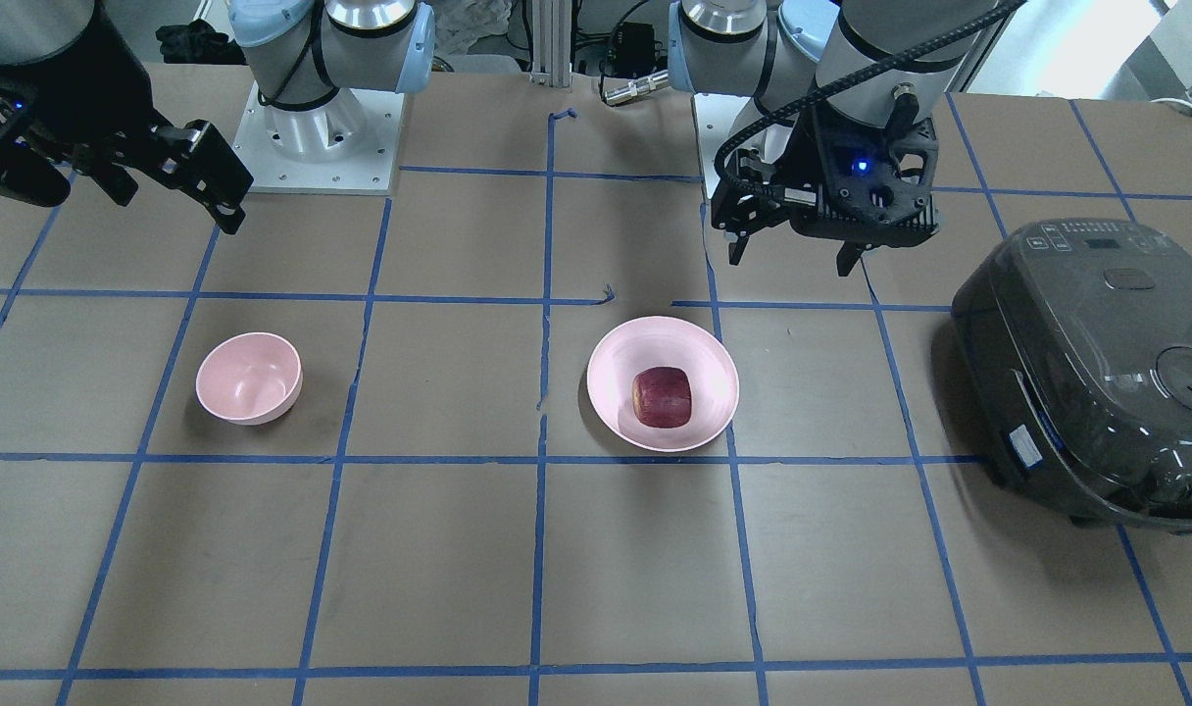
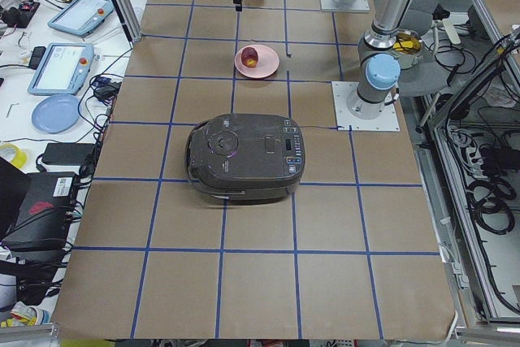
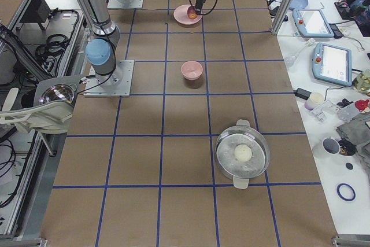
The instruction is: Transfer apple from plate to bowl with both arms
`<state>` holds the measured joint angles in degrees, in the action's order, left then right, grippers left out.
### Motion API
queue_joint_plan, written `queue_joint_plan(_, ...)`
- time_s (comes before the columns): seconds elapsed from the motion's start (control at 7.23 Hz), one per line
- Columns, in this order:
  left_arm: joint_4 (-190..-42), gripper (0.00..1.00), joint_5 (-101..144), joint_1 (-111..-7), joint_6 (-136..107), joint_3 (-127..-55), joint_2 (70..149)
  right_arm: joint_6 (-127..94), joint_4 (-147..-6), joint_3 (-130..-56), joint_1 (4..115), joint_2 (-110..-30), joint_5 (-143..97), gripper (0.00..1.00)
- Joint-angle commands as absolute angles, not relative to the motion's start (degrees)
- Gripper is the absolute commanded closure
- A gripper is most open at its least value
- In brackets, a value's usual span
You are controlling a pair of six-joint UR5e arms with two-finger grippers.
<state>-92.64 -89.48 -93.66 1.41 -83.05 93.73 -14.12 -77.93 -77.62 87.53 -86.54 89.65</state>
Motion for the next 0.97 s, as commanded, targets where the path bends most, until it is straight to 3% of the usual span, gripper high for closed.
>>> queue_joint_plan(0.0,-92.6,0.00,-89.5,-93.7,1.4,-83.1,93.8,-14.1,-79.4,-77.8,89.0,-86.0,90.3,0.00)
queue_joint_plan(0.83,-92.5,0.00,-89.6,-94.0,1.4,-83.4,93.9,-13.5,-79.5,-78.0,89.0,-85.8,90.4,0.00)
